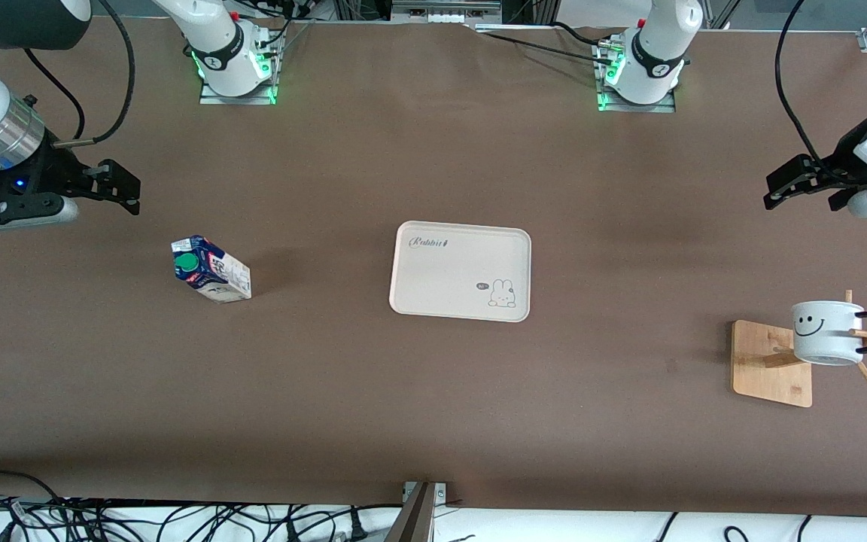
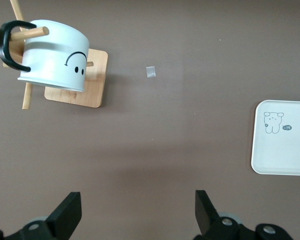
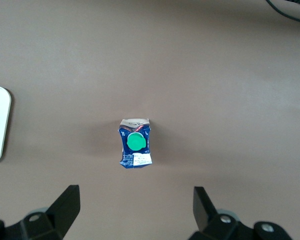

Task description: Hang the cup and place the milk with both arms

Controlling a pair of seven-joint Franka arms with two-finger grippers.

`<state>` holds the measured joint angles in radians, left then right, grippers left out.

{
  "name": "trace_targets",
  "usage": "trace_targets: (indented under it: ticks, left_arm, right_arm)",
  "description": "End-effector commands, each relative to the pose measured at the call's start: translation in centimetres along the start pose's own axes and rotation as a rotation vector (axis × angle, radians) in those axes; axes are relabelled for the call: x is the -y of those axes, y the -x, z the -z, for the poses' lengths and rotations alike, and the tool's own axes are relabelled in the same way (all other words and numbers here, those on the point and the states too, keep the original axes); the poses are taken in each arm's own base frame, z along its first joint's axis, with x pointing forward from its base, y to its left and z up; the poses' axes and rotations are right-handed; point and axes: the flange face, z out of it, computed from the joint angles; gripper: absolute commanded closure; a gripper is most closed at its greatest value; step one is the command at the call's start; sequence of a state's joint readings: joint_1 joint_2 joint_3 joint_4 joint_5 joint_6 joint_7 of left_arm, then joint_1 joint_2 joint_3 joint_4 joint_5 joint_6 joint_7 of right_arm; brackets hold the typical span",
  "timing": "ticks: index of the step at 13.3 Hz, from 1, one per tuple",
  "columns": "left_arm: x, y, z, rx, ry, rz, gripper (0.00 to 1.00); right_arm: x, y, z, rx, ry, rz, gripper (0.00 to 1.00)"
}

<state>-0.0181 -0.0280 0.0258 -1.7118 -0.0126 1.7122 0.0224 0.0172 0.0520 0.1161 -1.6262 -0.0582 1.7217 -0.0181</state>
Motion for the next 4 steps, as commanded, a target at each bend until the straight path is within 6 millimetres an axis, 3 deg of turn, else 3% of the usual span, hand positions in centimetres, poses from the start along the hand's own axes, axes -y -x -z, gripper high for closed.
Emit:
trace_targets:
  ticks: [1,4]
  left_arm:
    - [0.12,0.26,-0.02,-0.010,0.014,-0.028,0.00]
    - [0.13,0.22,-0.11,-0.009,0.012,-0.025,0.00]
  right_arm:
    - [0.39,0.19,0.82,-0.007,-0.014,-0.007,0.00]
    - [0.67,0.20,0.82,-0.006,-0.016,-0.004,0.00]
